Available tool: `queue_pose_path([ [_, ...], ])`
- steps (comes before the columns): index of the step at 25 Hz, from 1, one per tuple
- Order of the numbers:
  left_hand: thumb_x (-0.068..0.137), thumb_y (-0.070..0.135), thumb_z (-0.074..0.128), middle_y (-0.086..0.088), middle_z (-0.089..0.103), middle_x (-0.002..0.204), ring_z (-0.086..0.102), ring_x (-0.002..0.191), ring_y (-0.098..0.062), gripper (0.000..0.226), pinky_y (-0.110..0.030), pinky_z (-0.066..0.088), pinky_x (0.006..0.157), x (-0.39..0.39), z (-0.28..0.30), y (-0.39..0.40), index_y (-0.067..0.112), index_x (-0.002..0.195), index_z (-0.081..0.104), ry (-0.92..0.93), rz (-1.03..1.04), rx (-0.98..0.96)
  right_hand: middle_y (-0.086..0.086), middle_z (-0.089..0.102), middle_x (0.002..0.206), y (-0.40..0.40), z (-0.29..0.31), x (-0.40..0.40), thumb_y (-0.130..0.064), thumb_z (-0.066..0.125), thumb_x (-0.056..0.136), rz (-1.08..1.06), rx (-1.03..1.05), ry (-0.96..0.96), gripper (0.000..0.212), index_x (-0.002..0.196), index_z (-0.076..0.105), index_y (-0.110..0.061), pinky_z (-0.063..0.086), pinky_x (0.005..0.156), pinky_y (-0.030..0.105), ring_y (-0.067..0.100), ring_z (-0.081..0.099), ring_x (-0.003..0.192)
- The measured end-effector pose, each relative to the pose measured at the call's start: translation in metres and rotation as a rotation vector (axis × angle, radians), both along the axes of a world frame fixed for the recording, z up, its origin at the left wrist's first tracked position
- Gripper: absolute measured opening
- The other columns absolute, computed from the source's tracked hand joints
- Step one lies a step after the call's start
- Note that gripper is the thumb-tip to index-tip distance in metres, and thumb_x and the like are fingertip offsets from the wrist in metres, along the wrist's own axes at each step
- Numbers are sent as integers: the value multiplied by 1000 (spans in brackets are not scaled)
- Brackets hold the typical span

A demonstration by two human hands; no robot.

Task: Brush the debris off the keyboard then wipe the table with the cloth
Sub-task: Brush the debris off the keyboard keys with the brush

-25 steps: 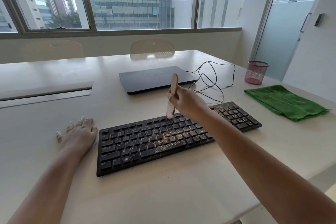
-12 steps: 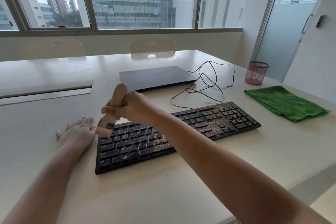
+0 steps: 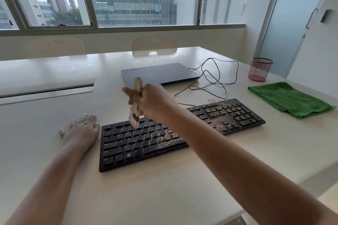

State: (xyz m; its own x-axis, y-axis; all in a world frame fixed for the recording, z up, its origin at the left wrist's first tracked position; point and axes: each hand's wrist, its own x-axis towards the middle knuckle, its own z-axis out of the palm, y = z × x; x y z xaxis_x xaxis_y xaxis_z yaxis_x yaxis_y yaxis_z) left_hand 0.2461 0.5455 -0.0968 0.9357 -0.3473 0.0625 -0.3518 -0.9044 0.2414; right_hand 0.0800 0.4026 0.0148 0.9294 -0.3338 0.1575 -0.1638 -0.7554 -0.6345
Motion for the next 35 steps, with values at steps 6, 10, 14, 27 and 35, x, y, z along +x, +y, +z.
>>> queue_pose_path([
  [6,100,36,26,2,18,157,13,145,-26,47,-55,8,114,1,1,-1,26,145,29,2,0,5,9,68,75,12,-2,-10,-41,36,99,77,-82,101,51,90,67,-2,54,67,33,23,66,66],
  [10,100,37,26,1,18,157,13,145,-27,47,-55,8,114,1,1,-1,25,146,28,1,-3,11,6,67,70,16,0,-5,-37,50,94,81,26,39,39,96,66,-2,53,57,25,14,61,55],
  [14,100,36,27,1,18,157,13,145,-26,47,-55,8,114,1,1,-1,25,145,29,7,-5,6,-3,58,57,7,-2,-14,-33,65,85,186,109,153,26,87,65,-7,40,37,12,-2,46,32],
  [27,100,36,27,0,20,156,14,144,-26,46,-55,8,114,0,0,-1,25,144,31,-3,-4,11,7,64,67,3,8,-22,-29,57,91,81,70,42,31,93,63,1,52,52,20,11,56,49],
  [35,100,37,26,0,20,156,15,144,-27,46,-56,9,114,3,-2,-1,25,143,31,1,-3,17,8,63,67,27,-2,-40,-34,42,98,90,-61,82,39,80,60,-4,55,56,25,19,61,53],
])
